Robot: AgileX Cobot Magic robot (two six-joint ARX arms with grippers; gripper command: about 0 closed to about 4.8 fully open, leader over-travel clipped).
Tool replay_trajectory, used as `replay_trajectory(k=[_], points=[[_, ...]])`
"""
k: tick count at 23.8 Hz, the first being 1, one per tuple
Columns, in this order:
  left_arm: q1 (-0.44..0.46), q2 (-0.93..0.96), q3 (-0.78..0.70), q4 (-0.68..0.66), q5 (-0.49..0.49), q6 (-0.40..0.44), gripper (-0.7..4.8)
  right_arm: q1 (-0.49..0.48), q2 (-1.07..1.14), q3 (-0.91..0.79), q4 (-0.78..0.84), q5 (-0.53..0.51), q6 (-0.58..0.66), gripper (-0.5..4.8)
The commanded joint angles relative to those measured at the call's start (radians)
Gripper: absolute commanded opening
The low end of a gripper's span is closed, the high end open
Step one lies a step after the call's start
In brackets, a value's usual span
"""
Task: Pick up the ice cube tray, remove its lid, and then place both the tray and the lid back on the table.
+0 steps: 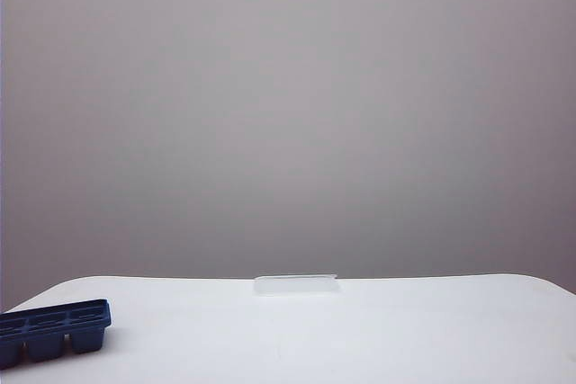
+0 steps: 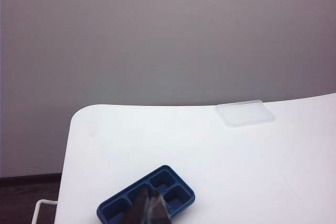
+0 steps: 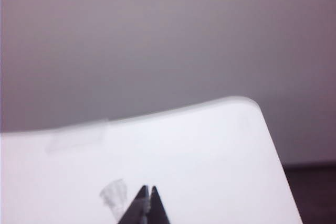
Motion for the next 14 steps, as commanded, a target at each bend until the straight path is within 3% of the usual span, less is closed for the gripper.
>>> replay_trajectory(k=[1, 14], points=[[0.001, 0.0, 0.002, -0.007, -0.03, 0.006, -0.02, 0.0, 0.0, -0.006, -0.075, 0.051, 0.001, -0.05], [0.0, 0.0, 0.002, -0.012, -0.041, 0.001, -0.02, -0.002, 0.0, -0.006, -0.072, 0.071, -0.017, -0.05]])
